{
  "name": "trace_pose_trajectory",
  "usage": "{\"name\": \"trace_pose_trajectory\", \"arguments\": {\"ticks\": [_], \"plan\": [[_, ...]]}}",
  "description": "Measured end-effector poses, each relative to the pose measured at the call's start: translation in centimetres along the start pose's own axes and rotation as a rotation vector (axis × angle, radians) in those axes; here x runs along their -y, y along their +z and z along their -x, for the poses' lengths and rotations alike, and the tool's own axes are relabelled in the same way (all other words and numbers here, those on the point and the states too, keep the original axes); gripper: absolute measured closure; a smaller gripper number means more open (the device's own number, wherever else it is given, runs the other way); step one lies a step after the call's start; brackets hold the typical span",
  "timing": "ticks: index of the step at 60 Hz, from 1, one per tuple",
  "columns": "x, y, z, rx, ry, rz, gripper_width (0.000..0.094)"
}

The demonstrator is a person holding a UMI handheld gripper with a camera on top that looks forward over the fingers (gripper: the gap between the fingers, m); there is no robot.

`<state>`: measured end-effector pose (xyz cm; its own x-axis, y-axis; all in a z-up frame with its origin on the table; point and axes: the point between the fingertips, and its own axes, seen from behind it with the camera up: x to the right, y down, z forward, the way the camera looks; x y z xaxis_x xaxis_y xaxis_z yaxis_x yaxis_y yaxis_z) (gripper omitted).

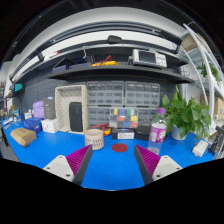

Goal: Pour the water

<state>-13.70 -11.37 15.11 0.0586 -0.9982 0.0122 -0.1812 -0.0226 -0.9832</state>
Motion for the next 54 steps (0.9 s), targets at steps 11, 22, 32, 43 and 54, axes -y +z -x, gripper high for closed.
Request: {"name": "trace_pose_trajectory", "arguments": {"ticks": [11, 22, 32, 43, 54], "plan": [[-3.1, -0.2, -7.4, -0.058, -0.023, -0.007, 0.0078], [-2.8, 3.2, -15.1, -0.162, -0.015, -0.028, 0.0077], [-1.5, 8.7, -17.5, -0.138, -0.013, -0.051, 0.0089], [-0.3, 13.2, -17.7, -0.107, -0.076, -0.062, 0.0117], [0.4, 15.0, -17.4, -0.107, -0.049, -0.062, 0.0418]]}}
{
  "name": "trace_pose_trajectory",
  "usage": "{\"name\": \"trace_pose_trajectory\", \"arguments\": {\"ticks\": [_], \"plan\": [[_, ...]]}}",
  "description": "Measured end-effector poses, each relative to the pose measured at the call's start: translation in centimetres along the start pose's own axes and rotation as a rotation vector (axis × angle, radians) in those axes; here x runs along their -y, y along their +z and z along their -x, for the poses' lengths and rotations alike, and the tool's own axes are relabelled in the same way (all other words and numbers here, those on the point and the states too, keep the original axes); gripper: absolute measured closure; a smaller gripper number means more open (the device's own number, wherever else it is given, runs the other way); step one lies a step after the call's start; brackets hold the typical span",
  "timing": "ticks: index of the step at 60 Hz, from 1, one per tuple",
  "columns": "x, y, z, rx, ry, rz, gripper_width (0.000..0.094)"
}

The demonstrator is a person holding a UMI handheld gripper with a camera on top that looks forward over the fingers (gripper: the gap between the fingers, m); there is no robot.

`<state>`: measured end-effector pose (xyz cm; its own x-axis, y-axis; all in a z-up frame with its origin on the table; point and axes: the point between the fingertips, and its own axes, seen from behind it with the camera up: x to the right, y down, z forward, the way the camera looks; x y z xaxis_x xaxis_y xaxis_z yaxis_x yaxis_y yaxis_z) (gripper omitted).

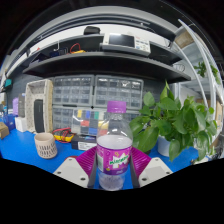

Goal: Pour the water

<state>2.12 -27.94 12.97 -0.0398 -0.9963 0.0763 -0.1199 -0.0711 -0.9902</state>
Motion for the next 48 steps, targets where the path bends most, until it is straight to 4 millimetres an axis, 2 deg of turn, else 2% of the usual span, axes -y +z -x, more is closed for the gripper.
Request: {"name": "trace_pose_trajectory", "arguments": {"ticks": [12, 15, 16, 25, 29, 33, 39, 48], "plan": [[-0.1, -0.1, 0.3, 0.004, 0.006, -0.007, 0.0581], [-0.2, -0.1, 0.3, 0.007, 0.0, 0.0, 0.0583], [-0.1, 0.0, 0.3, 0.009, -0.002, 0.001, 0.0611], [-0.1, 0.0, 0.0, 0.003, 0.009, 0.011, 0.0618], [-0.1, 0.2, 0.5, -0.004, -0.026, 0.015, 0.0617], [0.4, 0.4, 0.9, 0.001, -0.126, 0.014, 0.0616], [1.3, 1.7, 3.2, 0.001, -0.356, 0.006, 0.0618], [2.9, 4.8, 6.9, -0.004, -0.803, -0.02, 0.0618]]}}
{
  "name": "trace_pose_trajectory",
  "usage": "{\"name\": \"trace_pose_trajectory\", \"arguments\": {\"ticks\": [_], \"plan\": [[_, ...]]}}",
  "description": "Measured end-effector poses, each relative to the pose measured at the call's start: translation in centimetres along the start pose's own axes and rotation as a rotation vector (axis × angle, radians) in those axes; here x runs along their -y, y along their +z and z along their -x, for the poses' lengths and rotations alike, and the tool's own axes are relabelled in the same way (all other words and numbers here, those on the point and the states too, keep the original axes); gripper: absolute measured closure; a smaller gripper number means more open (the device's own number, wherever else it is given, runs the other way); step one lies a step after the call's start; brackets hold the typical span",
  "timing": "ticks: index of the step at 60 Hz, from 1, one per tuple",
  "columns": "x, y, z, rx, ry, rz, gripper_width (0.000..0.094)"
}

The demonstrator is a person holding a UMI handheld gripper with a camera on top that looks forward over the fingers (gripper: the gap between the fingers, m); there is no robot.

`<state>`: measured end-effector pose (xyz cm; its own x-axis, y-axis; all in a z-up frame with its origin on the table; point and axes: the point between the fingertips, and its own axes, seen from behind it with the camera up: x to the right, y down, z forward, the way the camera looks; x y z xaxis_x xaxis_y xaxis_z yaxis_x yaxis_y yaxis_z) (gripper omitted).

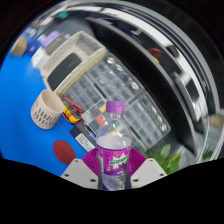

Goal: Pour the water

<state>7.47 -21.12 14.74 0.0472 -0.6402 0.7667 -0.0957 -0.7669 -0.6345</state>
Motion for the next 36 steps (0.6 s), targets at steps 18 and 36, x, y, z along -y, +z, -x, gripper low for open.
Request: {"name": "trace_pose_trajectory", "arguments": {"ticks": [18, 36], "plan": [[7.2, 4.9, 2.7, -0.032, -0.66, -0.085, 0.0617], [11.1, 6.2, 5.1, -0.067, -1.187, -0.148, 0.0618]]}}
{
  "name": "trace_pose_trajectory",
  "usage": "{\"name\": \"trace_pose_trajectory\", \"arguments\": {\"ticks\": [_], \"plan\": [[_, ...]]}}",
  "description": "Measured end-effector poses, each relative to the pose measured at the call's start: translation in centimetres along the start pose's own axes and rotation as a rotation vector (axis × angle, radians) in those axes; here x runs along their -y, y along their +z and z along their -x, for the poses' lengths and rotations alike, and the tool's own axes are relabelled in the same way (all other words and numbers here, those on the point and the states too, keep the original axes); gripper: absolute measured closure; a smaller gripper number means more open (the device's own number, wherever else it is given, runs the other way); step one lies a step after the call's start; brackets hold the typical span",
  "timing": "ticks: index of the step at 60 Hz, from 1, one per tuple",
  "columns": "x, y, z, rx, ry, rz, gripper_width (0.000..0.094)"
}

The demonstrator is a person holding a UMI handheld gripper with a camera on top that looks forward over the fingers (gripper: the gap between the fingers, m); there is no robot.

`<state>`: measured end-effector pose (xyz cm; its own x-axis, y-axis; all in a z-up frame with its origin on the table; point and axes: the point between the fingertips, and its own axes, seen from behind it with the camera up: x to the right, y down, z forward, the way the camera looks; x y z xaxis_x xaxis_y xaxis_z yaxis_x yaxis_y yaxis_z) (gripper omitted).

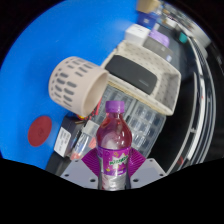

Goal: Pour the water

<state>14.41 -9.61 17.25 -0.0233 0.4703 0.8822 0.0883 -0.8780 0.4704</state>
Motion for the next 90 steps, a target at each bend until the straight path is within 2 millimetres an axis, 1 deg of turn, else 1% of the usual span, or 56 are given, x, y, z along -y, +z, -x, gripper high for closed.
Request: {"name": "trace_pose_trajectory", "arguments": {"ticks": [6, 10, 13, 20, 26, 30, 35, 42, 46, 48, 49, 53, 55, 57, 60, 64, 65, 66, 72, 76, 78, 79, 80, 87, 90], "plan": [[0.9, 0.5, -0.3, -0.028, -0.203, -0.01, 0.0619], [1.1, 0.7, -0.1, -0.028, -0.266, -0.008, 0.0617], [1.2, 0.9, 0.2, -0.018, -0.27, 0.0, 0.0617], [0.9, 1.2, 0.1, -0.021, -0.249, 0.012, 0.0617], [0.6, 0.9, -0.2, -0.031, -0.172, 0.014, 0.0616], [0.1, 0.7, -0.4, -0.021, -0.043, 0.005, 0.0617], [-0.8, 0.2, -0.6, 0.0, 0.187, 0.009, 0.0616], [-1.8, -0.5, -0.1, 0.063, 0.618, 0.014, 0.0616], [-2.2, -0.8, -0.4, 0.084, 0.88, 0.014, 0.0615], [-1.7, -1.0, -0.7, 0.068, 1.014, 0.025, 0.0614], [-2.3, -0.9, -0.9, 0.09, 1.077, -0.004, 0.0615], [-2.4, -0.9, -1.1, 0.117, 1.345, -0.02, 0.0615], [-2.3, -0.9, -1.1, 0.13, 1.472, -0.013, 0.0614], [-2.9, -0.8, -0.8, 0.15, 1.583, -0.023, 0.0615], [-3.1, -0.5, -0.3, 0.175, 1.719, -0.036, 0.0614], [-3.2, -0.3, 0.4, 0.196, 1.842, -0.062, 0.0615], [-2.6, -0.6, 0.4, 0.183, 1.872, -0.041, 0.0615], [-3.0, -0.3, 0.9, 0.194, 1.891, -0.055, 0.0616], [-2.3, 0.0, 2.9, 0.199, 1.95, -0.051, 0.0616], [-1.4, 0.3, 4.4, 0.213, 1.977, -0.048, 0.0615], [-1.0, 0.4, 5.3, 0.225, 1.99, -0.045, 0.0608], [-0.8, 0.4, 5.8, 0.233, 1.996, -0.041, 0.0553], [-1.1, 0.5, 5.3, 0.195, 2.007, -0.061, 0.0603], [-1.4, 0.2, 5.5, 0.169, 2.024, -0.058, 0.0602], [-1.5, 0.2, 5.5, 0.169, 2.026, -0.058, 0.0585]]}}
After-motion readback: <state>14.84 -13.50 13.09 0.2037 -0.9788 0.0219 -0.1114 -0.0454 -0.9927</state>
